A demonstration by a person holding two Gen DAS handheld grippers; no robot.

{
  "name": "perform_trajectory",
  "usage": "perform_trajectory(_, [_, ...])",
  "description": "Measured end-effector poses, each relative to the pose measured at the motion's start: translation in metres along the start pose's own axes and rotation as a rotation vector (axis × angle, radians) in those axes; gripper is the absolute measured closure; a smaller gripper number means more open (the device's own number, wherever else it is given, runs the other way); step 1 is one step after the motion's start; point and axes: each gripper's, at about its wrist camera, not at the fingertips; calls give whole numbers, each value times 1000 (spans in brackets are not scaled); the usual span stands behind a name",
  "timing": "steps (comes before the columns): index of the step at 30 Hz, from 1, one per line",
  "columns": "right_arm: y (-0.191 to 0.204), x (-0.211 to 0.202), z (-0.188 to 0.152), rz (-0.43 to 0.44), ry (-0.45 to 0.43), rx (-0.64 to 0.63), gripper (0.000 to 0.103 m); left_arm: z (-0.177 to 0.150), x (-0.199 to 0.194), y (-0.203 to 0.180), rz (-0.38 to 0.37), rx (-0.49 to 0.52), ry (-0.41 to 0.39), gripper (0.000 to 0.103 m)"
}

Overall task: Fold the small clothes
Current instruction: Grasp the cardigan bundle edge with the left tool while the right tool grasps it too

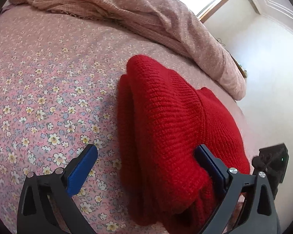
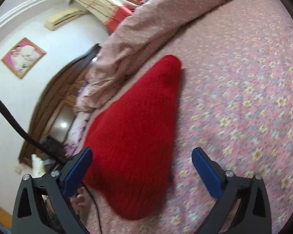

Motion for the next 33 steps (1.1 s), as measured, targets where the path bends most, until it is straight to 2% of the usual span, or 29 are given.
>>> perform_trajectory(2, [1, 0, -4, 25, -4, -7, 0, 0, 1, 1, 0, -4, -5, 5])
perform_trajectory(6, [6, 16, 2, -24, 76, -16, 0, 2, 6, 1, -10, 6, -5, 5])
perform_trajectory(8, [4, 27, 9, 11, 102, 20, 0, 12, 17, -5, -18, 17, -15, 5])
perform_trajectory(10, [5, 40, 16, 60, 137, 19, 0, 22, 32, -7, -75, 19, -15, 5])
perform_trajectory(13, [6, 49, 15, 53, 159, -3, 0, 23, 40, -8, -94, 1, -20, 6])
perform_trajectory(16, [5, 40, 9, 73, 103, 12, 0, 16, 34, -10, -107, 15, -5, 12])
perform_trajectory(22, [-12, 14, -1, 222, -102, 119, 0, 7, 22, -4, -139, -1, 5, 21])
perform_trajectory(23, [-14, 13, 0, 235, -107, 129, 0, 8, 22, -4, -140, -1, 9, 21])
perform_trajectory(26, [-6, 21, 4, 186, -20, 88, 0, 8, 21, -4, -138, -1, 16, 21])
perform_trajectory(30, [15, 46, 2, 43, 134, -54, 0, 11, 27, -9, -142, 1, 16, 22])
perform_trajectory(31, [20, 51, 1, 18, 151, -80, 0, 12, 28, -9, -143, 2, 17, 22])
perform_trajectory(33, [16, 52, 4, 18, 146, -54, 0, 14, 31, -11, -141, 0, 24, 21])
Point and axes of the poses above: each gripper's, at about its wrist camera, not at the fingertips, and x roughly the way its jaws point, y to its left, z to its top, and after that the axes turned 7 degrees about -y, right-handed
